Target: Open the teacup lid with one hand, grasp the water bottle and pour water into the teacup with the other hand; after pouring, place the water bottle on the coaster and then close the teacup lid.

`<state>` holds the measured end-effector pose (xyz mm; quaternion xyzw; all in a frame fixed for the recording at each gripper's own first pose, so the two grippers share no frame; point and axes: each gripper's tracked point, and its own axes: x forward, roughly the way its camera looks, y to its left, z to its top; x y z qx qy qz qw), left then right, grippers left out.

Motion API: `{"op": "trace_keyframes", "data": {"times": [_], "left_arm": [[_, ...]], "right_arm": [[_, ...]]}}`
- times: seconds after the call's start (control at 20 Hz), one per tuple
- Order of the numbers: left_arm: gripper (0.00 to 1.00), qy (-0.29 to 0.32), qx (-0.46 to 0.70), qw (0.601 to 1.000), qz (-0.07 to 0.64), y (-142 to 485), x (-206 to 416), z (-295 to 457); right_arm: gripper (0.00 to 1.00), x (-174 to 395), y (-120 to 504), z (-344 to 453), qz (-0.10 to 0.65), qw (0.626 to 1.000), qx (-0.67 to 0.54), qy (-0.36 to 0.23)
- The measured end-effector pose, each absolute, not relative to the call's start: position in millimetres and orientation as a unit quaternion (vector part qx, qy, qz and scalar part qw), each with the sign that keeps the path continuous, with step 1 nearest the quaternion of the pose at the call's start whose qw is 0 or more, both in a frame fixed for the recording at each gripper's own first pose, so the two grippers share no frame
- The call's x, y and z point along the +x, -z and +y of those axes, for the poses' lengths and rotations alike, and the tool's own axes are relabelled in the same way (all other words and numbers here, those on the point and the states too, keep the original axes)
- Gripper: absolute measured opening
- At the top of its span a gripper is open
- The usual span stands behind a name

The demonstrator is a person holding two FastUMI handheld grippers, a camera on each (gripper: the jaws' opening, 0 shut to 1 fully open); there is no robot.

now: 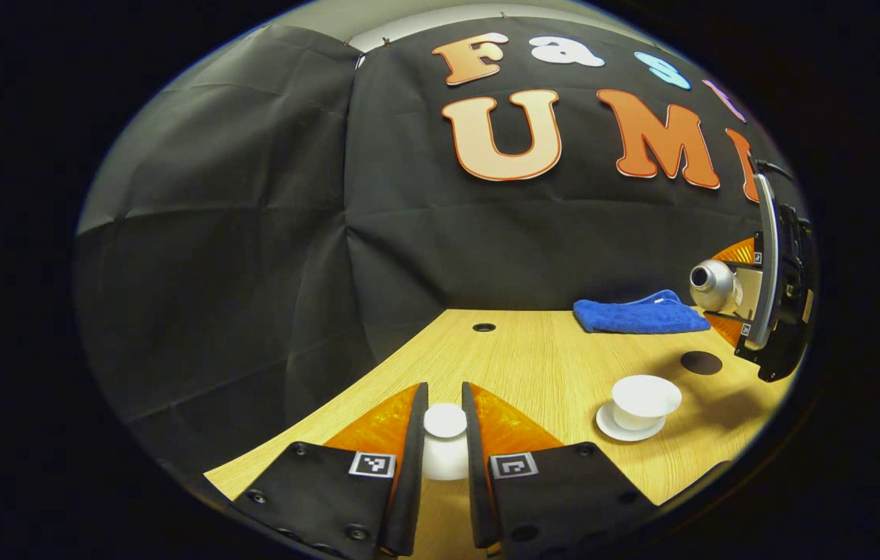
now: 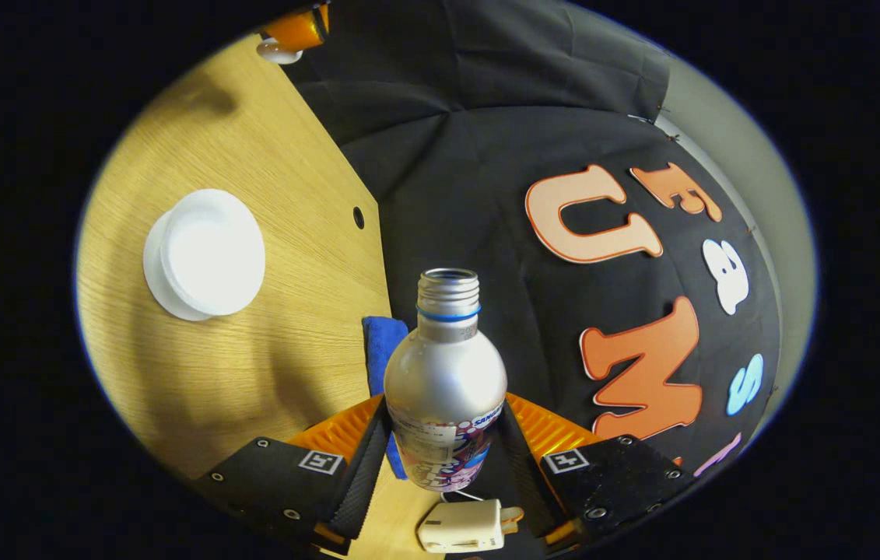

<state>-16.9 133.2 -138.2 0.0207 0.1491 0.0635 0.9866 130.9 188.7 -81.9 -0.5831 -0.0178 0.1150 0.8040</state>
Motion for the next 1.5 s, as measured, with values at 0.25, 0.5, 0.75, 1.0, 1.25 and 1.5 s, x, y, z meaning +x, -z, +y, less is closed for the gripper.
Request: {"op": "trace_keyframes", "data": {"times": [0.25,0.5,0.75,1.0,1.25,1.5], "left_arm": [[0.31,-0.066,0.019,0.986,0.15,142,-18,138],[0.3,-0.069,0.02,0.985,0.154,144,-20,140],[0.31,-0.069,0.021,0.985,0.156,147,-21,141],[0.31,-0.07,0.021,0.985,0.159,152,-21,142],[0.27,-0.071,0.02,0.984,0.16,152,-20,143],[0.31,-0.071,0.019,0.984,0.162,153,-21,144]], "right_arm": [[0.78,132,77,197,-0.054,0.767,-0.631,-0.107],[0.78,131,76,197,-0.074,0.738,-0.664,-0.094],[0.78,129,70,200,-0.103,0.711,-0.691,-0.077],[0.78,132,59,200,-0.124,0.688,-0.712,-0.064],[0.78,133,52,203,-0.142,0.671,-0.725,-0.058],[0.78,134,42,203,-0.154,0.663,-0.731,-0.05]]}}
